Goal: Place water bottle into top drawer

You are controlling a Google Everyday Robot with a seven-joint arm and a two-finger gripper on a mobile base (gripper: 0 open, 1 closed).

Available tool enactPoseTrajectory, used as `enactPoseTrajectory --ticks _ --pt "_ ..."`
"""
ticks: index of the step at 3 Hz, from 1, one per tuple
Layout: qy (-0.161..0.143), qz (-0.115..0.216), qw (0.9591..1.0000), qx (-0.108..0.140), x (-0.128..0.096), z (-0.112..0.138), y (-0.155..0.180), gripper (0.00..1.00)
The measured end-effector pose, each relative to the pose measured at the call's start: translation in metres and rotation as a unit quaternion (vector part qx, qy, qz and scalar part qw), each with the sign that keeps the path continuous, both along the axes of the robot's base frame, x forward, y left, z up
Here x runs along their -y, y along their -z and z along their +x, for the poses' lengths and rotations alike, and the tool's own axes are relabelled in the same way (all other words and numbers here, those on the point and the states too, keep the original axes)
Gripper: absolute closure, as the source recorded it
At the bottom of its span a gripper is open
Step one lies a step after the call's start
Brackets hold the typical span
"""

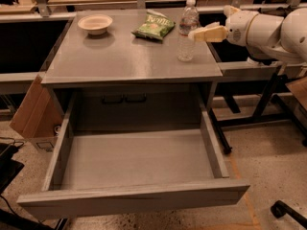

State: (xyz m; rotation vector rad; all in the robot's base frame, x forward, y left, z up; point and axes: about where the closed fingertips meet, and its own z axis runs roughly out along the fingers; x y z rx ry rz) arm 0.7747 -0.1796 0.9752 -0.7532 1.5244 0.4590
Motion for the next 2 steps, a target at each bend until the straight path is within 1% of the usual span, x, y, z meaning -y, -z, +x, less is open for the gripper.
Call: enactPoseTrajectory --ticks 1,2 --pt "-0.012 0.012 0.9996 -0.023 -0.029 0.021 0.016 0.00" --pt "-0.017 0.021 0.9989 -0.037 -0.045 0.034 0.029 0.00"
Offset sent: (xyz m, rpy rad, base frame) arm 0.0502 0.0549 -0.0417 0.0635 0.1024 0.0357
